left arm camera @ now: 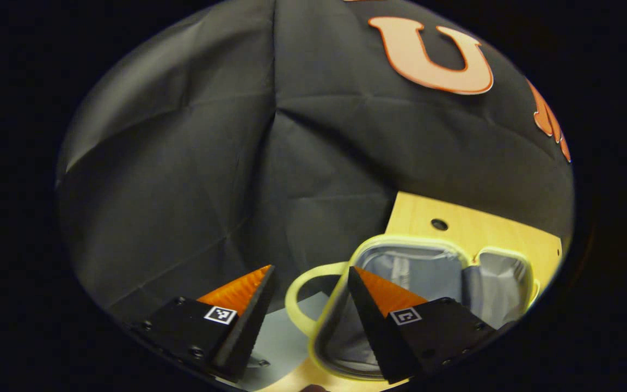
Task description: First open the suitcase, pack the skin care products into it, and then close the suitcase.
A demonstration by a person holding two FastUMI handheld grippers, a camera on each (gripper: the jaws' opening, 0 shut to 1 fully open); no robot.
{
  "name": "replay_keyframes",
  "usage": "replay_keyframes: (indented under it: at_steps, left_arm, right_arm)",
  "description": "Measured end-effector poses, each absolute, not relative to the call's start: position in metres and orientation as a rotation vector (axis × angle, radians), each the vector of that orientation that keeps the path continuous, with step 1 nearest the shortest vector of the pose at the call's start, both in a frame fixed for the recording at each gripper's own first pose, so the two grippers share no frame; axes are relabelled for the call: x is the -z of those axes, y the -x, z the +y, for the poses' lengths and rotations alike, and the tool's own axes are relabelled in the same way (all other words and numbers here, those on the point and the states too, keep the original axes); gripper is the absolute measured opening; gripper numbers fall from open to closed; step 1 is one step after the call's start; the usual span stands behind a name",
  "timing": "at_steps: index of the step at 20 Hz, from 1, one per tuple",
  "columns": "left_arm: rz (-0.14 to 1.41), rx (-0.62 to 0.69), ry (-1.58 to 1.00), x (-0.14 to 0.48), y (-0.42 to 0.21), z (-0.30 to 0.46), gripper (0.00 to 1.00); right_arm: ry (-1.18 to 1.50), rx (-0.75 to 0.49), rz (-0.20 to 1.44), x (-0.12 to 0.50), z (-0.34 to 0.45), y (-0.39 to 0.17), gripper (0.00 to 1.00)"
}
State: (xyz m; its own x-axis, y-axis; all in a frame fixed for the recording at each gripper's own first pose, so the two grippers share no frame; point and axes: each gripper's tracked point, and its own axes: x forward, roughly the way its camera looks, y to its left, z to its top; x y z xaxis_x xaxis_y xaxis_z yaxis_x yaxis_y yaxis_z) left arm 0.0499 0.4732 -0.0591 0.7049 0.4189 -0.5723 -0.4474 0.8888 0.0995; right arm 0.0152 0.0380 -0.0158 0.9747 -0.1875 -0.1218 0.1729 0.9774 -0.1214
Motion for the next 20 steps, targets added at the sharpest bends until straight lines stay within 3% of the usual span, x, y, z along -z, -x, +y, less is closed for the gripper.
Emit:
replay_keyframes:
  at_steps: [2,4,17,20]
  left_arm:
    - [0.569,-0.45,0.018,0.018,-0.048,0.455,0.96]
    - [0.5,-0.418,-0.01,-0.03,-0.044,0.433,0.99]
    - [0.16,-0.159,-0.157,-0.211,0.083,0.309,0.96]
    - [0.126,-0.155,-0.175,-0.233,0.114,0.298,0.98]
  right_arm:
    - [0.112,0.167,0.12,0.014,0.034,-0.021,0.96]
    - [0.118,0.152,0.107,0.013,0.03,-0.026,0.96]
    - [0.112,0.082,0.039,0.015,-0.014,-0.029,0.97]
    - [0.106,0.082,0.036,0.019,-0.028,-0.024,0.97]
